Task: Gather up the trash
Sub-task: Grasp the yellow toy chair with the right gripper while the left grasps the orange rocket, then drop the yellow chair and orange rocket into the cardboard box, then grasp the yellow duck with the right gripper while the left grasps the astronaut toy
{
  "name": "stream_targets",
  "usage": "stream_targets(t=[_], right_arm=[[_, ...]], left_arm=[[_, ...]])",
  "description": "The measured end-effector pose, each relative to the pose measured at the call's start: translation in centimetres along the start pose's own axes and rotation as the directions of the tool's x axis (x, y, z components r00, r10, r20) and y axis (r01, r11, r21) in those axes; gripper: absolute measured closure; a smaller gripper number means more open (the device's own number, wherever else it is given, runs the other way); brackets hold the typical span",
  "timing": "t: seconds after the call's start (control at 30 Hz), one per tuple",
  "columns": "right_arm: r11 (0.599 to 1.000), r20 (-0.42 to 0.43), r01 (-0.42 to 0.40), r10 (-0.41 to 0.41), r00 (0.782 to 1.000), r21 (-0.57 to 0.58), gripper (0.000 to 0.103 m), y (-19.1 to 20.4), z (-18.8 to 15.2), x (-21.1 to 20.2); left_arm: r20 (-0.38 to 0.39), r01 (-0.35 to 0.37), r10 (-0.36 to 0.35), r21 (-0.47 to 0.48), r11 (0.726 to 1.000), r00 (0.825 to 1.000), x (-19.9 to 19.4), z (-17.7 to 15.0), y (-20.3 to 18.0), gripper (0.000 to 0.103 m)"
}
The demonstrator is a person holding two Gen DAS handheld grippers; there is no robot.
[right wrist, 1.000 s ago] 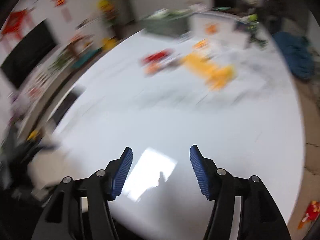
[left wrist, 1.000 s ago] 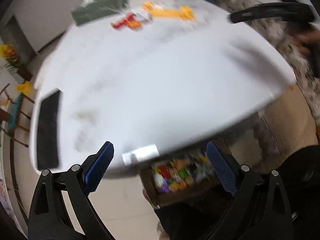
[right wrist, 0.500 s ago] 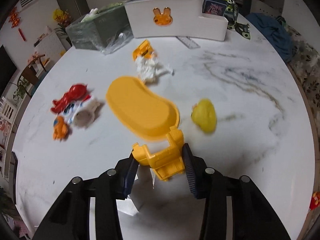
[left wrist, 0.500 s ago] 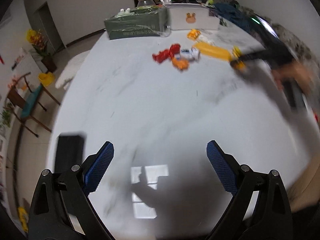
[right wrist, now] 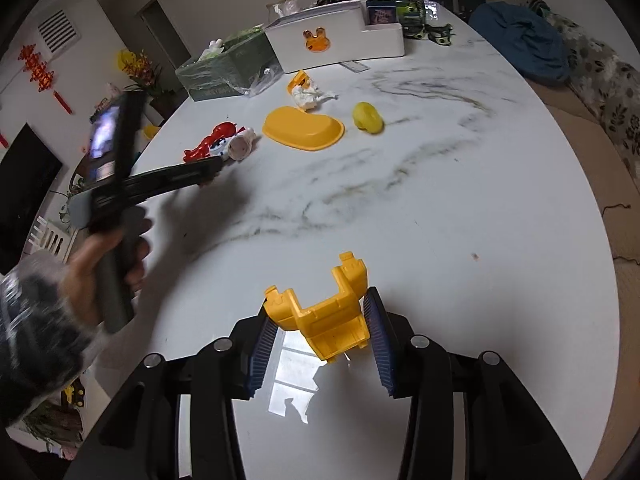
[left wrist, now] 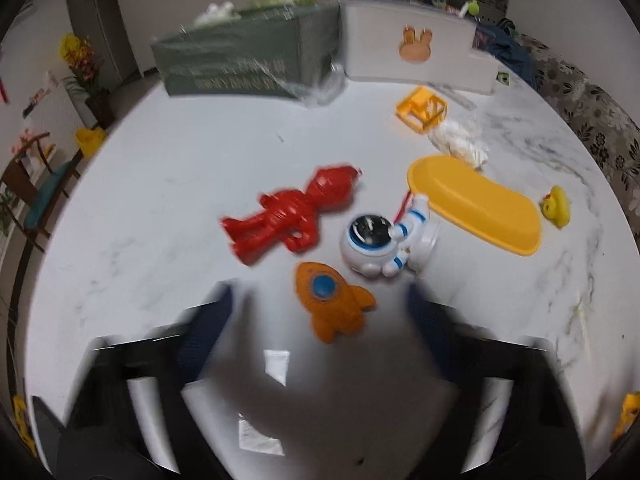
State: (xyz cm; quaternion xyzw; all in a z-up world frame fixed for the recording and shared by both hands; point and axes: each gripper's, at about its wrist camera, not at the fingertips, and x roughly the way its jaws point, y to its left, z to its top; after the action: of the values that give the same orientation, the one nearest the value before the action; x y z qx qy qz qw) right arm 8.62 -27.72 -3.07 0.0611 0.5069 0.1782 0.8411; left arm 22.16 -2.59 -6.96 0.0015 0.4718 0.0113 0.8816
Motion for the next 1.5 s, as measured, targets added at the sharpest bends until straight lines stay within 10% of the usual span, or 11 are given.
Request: stream_targets(t=[0.03, 0.3, 0.57, 0.77, 0.87, 1.0, 1.23, 1.5], right_arm=[[1.0, 0.003, -0.002, 0.002, 1.0, 0.005, 0.06, -0.2, -0.2, -0.2], [0.997, 0.013, -0.063, 0.064, 0.998, -0.045, 0.06, 1.5, -1.6, -2.7], [0.932, -0.129, -0.253, 0.226, 0.966, -0.262, 0.06, 9.1, -9.3, -7.4], [0.894, -0.314, -0.302, 0.197, 0.929, -0.331, 0.06, 12.1, -16.6, -2.5], [0.913, -0.348, -0.253, 0.135, 0.928, -0.321, 0.049, 11.8, -18.8, 2.5], [0.916, -0.382, -0.27, 0.145, 0.913, -0.296, 0.046, 11.0, -19.9, 3.1], [0.942, -0.061, -0.174, 0.164, 0.985, -0.288, 0.035, 8.2, -7.9, -4.3], [0.973, 0.087, 0.094, -0.077, 0.993, -0.21, 0.04, -0.4, 11.2, 7.9]], left_arm=[[0.022, 0.009, -0.009, 0.006, 1.0, 1.0, -0.2, -0.1, -0.2, 0.063], [0.06, 0.097, -0.1, 0.051, 0.994, 0.993, -8.1, -3.7, 0.1, 0.064], [0.033, 0.217, -0.245, 0.362, 0.907, 0.969, -24.7, -17.9, -0.9, 0.063], [-0.198, 0.281, -0.216, 0.403, 0.871, 0.956, -20.9, -27.8, -2.0, 0.062], [-0.247, 0.235, -0.137, 0.424, 0.875, 0.959, -15.8, -31.0, -1.9, 0.03], [-0.31, 0.218, -0.073, 0.464, 0.859, 0.948, -11.9, -33.5, -1.5, 0.029], [-0.195, 0.193, -0.117, 0.434, 0.88, 0.974, -16.9, -29.1, 0.2, 0.027], [-0.048, 0.145, -0.137, 0.241, 0.96, 0.989, -18.1, -20.6, 1.4, 0.019]])
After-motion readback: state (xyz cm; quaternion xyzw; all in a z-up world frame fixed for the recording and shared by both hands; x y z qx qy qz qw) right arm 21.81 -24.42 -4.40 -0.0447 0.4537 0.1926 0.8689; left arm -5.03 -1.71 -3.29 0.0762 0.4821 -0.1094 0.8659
